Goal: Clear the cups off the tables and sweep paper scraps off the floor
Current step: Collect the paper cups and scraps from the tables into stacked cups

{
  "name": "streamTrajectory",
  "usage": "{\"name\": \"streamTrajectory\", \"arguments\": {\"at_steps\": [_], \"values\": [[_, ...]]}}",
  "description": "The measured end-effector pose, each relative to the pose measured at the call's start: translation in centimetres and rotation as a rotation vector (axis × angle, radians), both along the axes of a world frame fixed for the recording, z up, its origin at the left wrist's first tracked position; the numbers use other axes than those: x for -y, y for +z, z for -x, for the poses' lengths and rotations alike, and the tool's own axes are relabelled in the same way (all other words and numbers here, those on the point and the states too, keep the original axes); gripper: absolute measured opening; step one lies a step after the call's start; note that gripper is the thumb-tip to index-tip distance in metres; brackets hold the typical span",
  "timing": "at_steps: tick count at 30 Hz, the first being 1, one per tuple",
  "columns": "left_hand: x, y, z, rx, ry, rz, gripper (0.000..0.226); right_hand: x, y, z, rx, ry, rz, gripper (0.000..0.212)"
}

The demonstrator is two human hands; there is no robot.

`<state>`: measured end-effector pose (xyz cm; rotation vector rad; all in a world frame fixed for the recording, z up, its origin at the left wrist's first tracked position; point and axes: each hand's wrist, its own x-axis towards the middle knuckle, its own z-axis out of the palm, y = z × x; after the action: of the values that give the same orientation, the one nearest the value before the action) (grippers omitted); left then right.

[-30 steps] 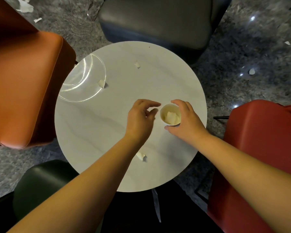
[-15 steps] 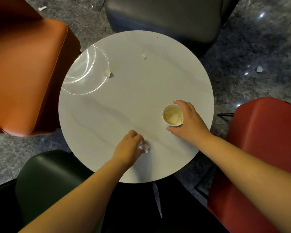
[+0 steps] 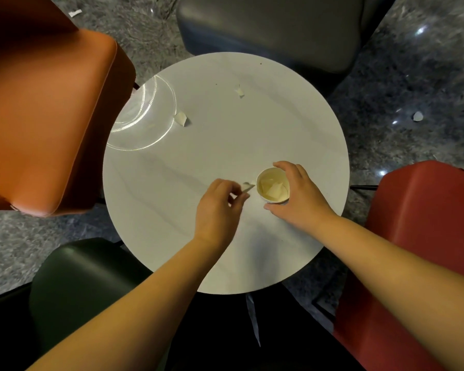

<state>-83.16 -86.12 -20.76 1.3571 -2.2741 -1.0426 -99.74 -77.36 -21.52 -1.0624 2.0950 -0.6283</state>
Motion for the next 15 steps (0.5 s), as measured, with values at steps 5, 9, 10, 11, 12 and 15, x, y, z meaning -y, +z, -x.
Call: {"name": "streamTrajectory", "arguments": {"at_steps": [5, 9, 10, 11, 12, 15], "values": [[1.7, 2.3, 1.6, 0.001, -0.213, 0.132, 0.014, 1.9, 0.9, -0.7, 0.003, 0.004, 0.007, 0.086], [4.6, 2.1, 0.7, -0.007, -0.109, 0.071, 0.017, 3.1, 1.2, -0.8, 0.011, -0.011, 0.022, 0.086], [5.8, 1.8, 0.3, -0.016, -0.053, 0.049, 0.017, 3.4, 1.3, -0.8, 0.011, -0.017, 0.025, 0.086], [7.0, 1.3, -0.1, -0.014, 0.003, 0.026, 0.017, 3.7, 1.3, -0.8, 0.009, -0.025, 0.029, 0.086], [8.4, 0.9, -0.5, -0.002, 0.056, 0.004, 0.018, 4.1, 1.3, -0.7, 0.008, -0.033, 0.034, 0.086], [13.1, -1.0, -1.1, 0.079, 0.184, -0.051, 0.027, 5.5, 1.3, -0.7, 0.007, -0.060, 0.053, 0.086]]}}
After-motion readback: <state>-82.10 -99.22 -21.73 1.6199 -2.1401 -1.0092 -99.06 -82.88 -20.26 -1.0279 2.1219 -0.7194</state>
